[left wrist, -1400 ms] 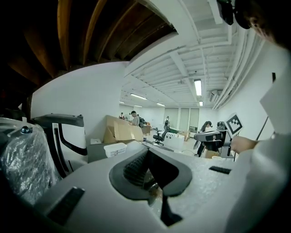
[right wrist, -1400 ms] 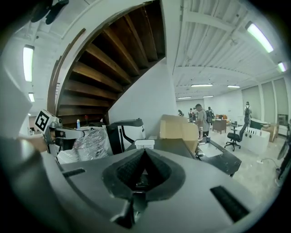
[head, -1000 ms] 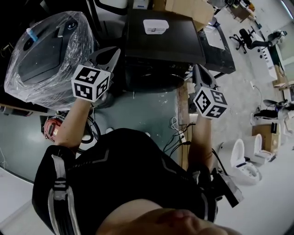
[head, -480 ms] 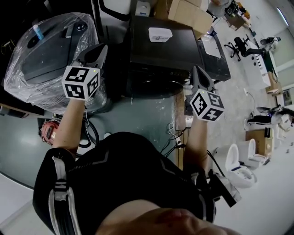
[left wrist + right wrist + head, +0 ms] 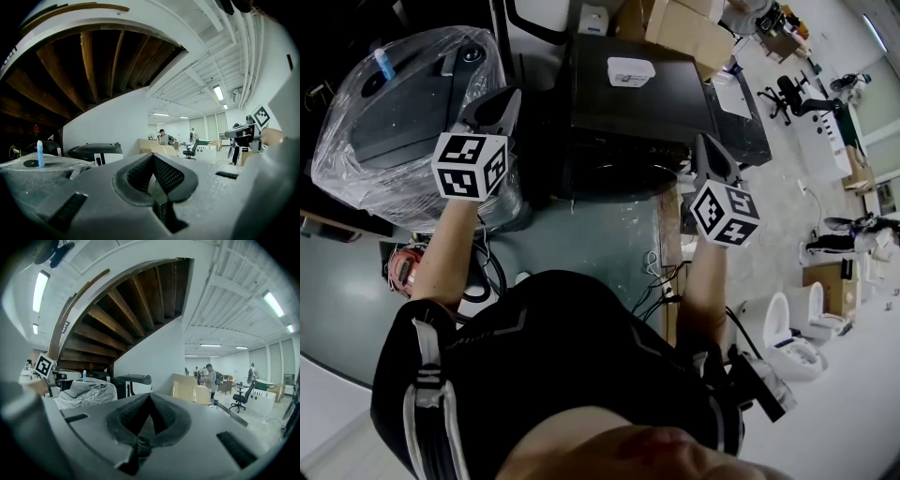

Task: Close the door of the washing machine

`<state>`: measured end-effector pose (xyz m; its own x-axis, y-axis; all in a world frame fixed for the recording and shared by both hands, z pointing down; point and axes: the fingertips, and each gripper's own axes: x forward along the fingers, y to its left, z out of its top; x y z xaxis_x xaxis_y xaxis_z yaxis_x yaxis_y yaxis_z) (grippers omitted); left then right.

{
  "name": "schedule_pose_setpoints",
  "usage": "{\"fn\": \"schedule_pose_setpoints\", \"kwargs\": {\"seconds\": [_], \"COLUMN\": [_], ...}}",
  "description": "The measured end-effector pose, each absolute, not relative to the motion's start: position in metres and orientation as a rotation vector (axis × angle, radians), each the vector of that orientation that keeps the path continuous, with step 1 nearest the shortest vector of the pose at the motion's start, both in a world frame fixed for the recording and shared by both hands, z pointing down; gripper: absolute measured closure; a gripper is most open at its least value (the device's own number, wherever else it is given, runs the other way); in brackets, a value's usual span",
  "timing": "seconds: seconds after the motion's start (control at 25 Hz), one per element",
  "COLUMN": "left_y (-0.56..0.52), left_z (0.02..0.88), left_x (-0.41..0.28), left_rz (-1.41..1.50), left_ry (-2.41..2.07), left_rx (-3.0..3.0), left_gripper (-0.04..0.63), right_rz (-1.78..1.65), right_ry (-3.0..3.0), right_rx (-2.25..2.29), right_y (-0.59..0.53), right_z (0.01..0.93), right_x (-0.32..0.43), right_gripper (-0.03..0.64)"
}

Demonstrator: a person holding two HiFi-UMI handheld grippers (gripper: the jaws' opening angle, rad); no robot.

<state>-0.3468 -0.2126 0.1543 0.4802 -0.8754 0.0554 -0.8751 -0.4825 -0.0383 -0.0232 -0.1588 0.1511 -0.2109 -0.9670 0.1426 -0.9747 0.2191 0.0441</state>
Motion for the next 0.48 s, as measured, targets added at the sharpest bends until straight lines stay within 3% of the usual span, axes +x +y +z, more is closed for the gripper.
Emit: {"fn": "schedule_pose_setpoints", "kwargs": {"seconds": [0.48], "left_y": [-0.2016], "left_z": [0.1576], "left_x": [-0.3552], "left_rz": [-0.139], "left_ry": [1.593], "left_rx": [-2.682], "left_gripper": [0.591], "right_rz": [0.089], "right_ry": [-2.322], "right_rx": [1.896], "right_y": [-0.1561], "right_z": [0.1532], "right_x": [-0.0316], "right_gripper": [0.614]}}
